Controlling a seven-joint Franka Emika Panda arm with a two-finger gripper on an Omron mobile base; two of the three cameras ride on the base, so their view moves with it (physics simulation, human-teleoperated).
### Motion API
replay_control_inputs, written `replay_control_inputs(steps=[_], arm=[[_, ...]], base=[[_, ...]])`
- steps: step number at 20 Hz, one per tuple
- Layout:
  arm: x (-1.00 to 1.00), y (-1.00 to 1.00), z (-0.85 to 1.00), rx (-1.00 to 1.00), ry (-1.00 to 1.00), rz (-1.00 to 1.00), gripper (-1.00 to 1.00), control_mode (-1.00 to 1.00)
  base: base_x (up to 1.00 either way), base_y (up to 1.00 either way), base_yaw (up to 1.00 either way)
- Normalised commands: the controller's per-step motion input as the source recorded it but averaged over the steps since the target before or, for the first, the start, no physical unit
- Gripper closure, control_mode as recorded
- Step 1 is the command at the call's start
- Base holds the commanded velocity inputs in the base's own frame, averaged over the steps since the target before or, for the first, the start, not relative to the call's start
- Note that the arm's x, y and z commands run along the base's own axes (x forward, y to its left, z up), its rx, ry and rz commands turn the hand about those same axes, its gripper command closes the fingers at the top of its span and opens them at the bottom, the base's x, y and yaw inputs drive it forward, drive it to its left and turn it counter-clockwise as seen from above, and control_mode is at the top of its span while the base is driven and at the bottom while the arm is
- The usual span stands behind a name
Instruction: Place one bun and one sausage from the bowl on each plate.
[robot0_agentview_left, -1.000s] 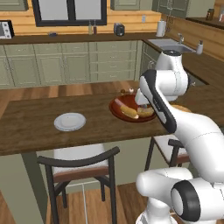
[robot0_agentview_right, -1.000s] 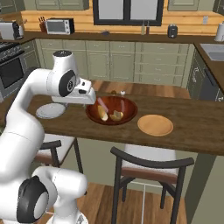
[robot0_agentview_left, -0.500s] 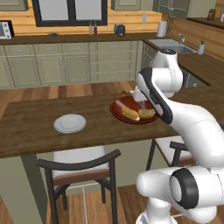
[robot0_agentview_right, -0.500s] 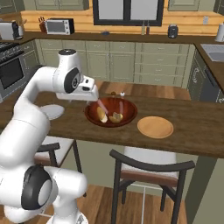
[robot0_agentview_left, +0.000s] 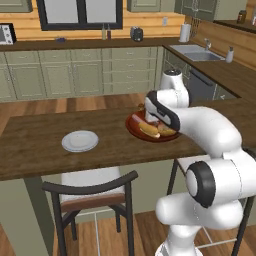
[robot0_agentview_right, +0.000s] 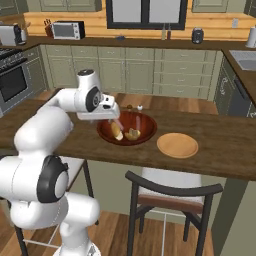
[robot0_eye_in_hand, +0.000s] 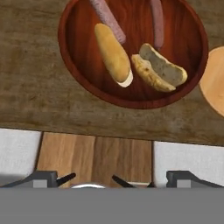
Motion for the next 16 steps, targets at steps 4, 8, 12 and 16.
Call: replay_control_inputs(steps=[4, 8, 12, 16], arm=[[0.35, 0.0, -0.68, 0.0, 0.0, 0.06, -1.0, -1.0], [0.45, -0.01, -0.53, 0.0, 0.0, 0.03, -1.0, -1.0], [0.51, -0.12, -0.39, 0.0, 0.0, 0.02, -1.0, -1.0], [0.48, -0.14, -0.31, 0.0, 0.0, 0.04, -1.0, -1.0]], base=[[0.0, 0.0, 0.0], [0.0, 0.0, 0.0], [0.0, 0.0, 0.0], [0.0, 0.0, 0.0]])
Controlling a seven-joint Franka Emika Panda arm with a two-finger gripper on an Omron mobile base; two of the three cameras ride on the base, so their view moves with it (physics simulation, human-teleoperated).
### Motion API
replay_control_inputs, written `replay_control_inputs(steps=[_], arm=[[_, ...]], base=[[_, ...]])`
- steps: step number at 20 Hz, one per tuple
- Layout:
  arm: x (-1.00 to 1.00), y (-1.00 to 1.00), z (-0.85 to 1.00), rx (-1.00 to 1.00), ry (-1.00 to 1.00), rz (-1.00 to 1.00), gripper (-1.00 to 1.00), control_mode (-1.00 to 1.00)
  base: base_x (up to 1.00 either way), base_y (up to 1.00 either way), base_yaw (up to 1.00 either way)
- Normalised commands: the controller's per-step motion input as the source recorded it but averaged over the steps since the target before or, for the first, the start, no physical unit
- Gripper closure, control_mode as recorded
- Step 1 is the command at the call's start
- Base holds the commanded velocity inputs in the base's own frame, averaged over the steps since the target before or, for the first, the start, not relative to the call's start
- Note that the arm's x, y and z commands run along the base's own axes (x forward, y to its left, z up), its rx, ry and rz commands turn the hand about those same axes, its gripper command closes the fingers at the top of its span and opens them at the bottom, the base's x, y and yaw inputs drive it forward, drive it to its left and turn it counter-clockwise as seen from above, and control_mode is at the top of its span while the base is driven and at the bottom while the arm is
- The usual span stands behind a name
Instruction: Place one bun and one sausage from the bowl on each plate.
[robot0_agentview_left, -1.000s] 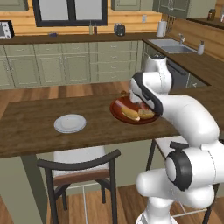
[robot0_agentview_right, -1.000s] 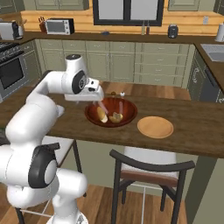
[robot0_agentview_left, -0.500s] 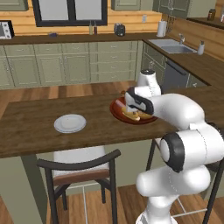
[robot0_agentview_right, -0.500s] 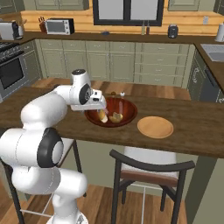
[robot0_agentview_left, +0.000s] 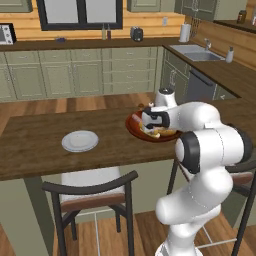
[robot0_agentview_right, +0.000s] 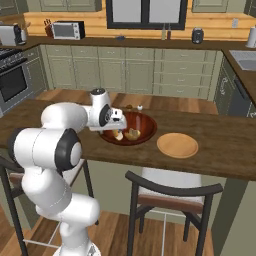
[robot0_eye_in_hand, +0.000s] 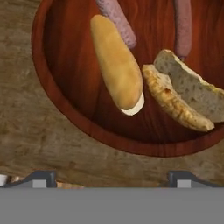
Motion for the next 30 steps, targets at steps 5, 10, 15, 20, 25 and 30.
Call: replay_control_inputs(steps=[5, 10, 15, 20, 25, 30], arm=[[0.55, -0.02, -0.18, 0.0, 0.0, 0.08, -1.0, -1.0], [0.46, 0.0, -0.26, 0.0, 0.0, 0.13, -1.0, -1.0], [0.45, 0.0, -0.34, 0.0, 0.0, 0.12, -1.0, -1.0], [0.49, 0.0, -0.31, 0.0, 0.0, 0.11, -1.0, -1.0], [0.13, 0.0, -0.17, 0.0, 0.0, 0.07, 1.0, -1.0], [-0.45, -0.06, 0.51, 0.02, -0.1, 0.0, 1.0, -1.0]], base=[[0.0, 0.0, 0.0], [0.0, 0.0, 0.0], [0.0, 0.0, 0.0], [0.0, 0.0, 0.0], [0.0, 0.0, 0.0], [0.0, 0.0, 0.0]])
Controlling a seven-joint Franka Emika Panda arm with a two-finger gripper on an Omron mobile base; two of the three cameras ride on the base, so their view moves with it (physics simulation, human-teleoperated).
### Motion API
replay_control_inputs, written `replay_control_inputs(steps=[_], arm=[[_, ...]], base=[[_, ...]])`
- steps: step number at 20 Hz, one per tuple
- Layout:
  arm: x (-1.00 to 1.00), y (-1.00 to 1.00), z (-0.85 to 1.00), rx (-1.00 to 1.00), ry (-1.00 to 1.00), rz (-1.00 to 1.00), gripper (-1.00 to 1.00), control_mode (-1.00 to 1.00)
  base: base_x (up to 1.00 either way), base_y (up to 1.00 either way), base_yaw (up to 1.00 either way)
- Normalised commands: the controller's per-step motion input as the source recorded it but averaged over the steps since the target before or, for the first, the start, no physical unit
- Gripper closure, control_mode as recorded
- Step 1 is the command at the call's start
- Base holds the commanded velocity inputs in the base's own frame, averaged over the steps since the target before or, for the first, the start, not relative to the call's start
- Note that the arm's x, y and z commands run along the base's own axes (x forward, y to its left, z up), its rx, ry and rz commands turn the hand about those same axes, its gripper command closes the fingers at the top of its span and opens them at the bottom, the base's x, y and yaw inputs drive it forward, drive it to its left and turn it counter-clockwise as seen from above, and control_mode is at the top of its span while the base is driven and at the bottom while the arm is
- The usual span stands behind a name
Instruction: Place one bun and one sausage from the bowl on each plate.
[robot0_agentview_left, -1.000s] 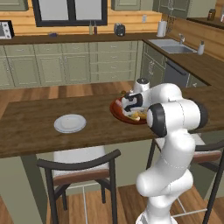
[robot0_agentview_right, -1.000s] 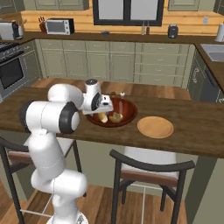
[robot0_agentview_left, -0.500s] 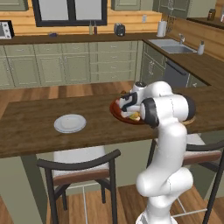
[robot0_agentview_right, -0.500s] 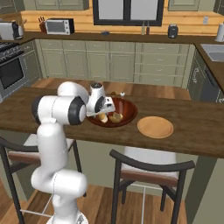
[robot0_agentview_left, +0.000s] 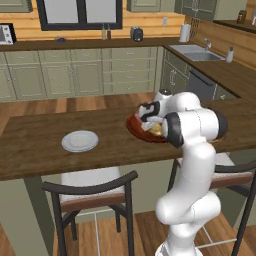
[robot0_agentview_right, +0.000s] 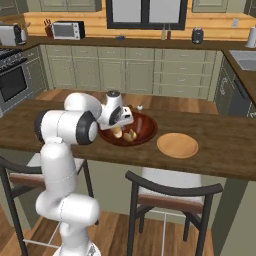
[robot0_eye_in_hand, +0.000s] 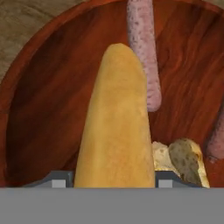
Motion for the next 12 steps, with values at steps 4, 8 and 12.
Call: replay_control_inputs(steps=[4, 8, 12], arm=[[-0.65, -0.07, 1.0, 0.06, -0.09, 0.0, 1.0, -1.0], [-0.65, -0.6, 0.87, 0.03, -0.09, 0.0, 1.0, -1.0], [-0.44, -0.98, 0.57, 0.0, -0.03, -0.03, 1.0, -1.0]], base=[[0.0, 0.0, 0.0], [0.0, 0.0, 0.0], [0.0, 0.0, 0.0]])
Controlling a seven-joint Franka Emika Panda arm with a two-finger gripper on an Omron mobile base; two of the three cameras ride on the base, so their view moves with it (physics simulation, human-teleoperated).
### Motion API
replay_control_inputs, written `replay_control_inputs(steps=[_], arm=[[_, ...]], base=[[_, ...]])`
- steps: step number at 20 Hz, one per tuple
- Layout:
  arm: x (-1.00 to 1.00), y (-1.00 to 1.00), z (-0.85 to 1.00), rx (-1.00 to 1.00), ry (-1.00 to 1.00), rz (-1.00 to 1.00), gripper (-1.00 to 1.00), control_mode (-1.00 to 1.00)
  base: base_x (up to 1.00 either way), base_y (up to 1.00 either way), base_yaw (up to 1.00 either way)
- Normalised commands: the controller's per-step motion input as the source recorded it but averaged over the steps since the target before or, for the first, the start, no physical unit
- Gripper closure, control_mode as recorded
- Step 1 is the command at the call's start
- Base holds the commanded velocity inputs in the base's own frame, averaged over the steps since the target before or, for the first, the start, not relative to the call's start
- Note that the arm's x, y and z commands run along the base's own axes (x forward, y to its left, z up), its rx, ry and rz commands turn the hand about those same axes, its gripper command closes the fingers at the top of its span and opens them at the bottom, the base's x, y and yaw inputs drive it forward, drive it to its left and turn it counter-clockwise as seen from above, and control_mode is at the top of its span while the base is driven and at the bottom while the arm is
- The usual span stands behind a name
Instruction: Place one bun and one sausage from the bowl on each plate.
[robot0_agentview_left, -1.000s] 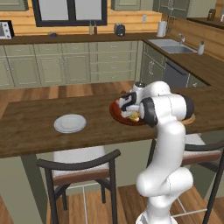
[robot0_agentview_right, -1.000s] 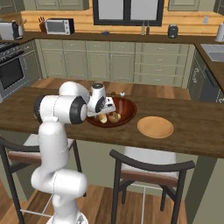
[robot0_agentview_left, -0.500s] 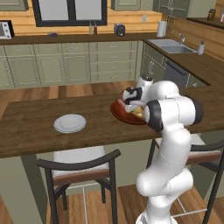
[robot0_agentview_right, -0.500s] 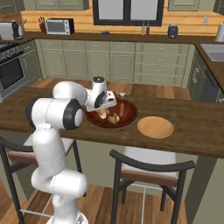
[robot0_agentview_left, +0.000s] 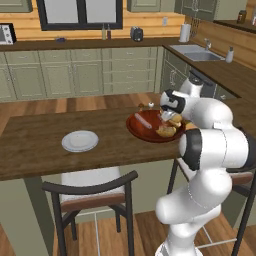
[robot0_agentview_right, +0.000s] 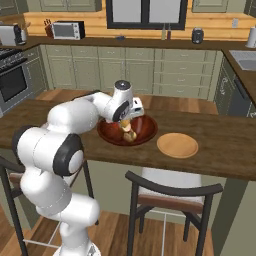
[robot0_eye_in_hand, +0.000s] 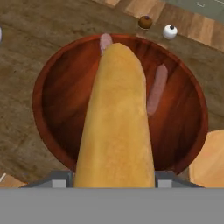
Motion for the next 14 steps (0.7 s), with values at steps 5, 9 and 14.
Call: replay_control_inputs(steps=[5, 9, 14], arm=[[-0.12, -1.0, 0.33, 0.0, 0.0, -0.06, 1.0, -1.0], [0.0, -1.0, 0.03, 0.0, 0.0, -0.04, 1.0, -1.0], [-0.07, -1.0, -0.08, 0.0, 0.02, -0.03, 1.0, -1.0]], base=[[0.0, 0.0, 0.0], [0.0, 0.0, 0.0], [0.0, 0.0, 0.0]])
